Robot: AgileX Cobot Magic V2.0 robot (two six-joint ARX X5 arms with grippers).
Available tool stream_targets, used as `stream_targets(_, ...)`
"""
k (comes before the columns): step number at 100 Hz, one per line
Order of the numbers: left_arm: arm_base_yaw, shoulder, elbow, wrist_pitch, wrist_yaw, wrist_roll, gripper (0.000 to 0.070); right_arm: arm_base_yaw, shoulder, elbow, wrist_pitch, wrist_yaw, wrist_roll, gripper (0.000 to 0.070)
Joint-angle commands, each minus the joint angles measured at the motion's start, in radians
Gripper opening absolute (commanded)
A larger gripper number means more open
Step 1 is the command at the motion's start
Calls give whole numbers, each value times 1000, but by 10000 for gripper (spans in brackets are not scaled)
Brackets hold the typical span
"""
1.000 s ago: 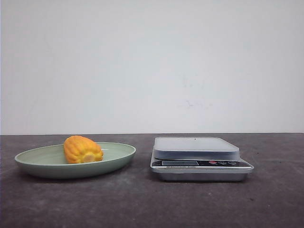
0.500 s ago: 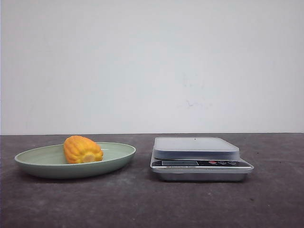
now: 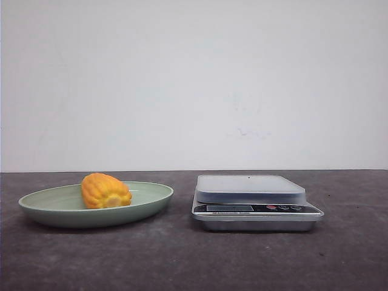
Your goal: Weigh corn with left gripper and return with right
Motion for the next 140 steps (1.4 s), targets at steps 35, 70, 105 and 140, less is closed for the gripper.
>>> stream_targets(35, 2, -2, -18, -6, 4, 12, 19, -404, -142, -480, 597, -140, -195, 12)
stream_targets(70, 2, -2, -18, -6, 4, 12, 19, -457, -143, -857, 808, -167, -201, 12)
stream_targets(105, 2, -2, -18, -6, 4, 11, 19, -455, -143, -922, 863, -213, -205, 12)
stream_targets(140, 2, -2, -18, -6, 4, 11, 19, -455, -143, -922, 882, -214, -205, 12)
